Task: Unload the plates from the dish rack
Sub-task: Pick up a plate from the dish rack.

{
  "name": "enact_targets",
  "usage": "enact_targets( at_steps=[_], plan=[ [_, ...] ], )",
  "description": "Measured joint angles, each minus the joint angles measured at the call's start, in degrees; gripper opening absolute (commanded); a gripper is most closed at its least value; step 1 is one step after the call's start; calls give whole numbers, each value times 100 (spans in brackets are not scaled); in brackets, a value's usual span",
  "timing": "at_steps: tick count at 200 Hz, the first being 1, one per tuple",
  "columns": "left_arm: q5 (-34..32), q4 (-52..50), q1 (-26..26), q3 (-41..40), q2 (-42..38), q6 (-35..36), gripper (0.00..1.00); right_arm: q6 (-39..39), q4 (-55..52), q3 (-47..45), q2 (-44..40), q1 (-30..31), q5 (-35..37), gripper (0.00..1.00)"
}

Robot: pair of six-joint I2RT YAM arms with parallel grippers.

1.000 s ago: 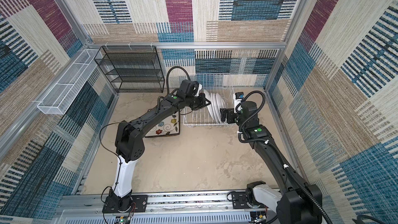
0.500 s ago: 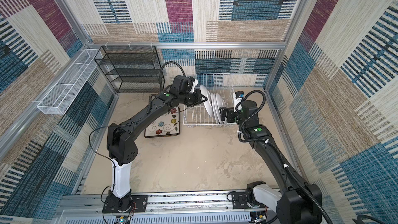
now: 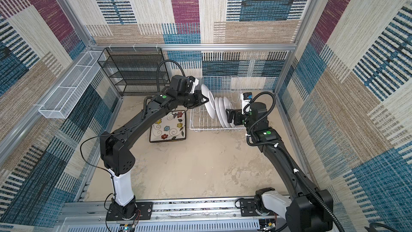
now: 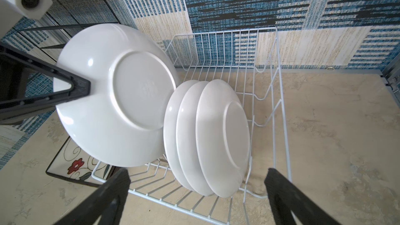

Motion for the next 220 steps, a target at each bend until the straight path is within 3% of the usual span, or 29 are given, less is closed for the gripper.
enact_targets(
  at_steps=[30, 85, 154, 220],
  plan=[
    [-2, -98, 111, 39, -232, 485, 0, 55, 81, 133, 76, 0, -212, 100],
    [-216, -273, 96, -142, -1029, 2234, 0, 549, 199, 761, 584, -11, -855, 100],
    [-1849, -531, -79, -1370, -2098, 4878, 0, 1392, -26, 2203, 1626, -26, -1947, 100],
    [-3574, 216, -710, -2916, -2830, 7267, 0, 2068, -90, 3058, 2256, -26, -3158, 99]
  ],
)
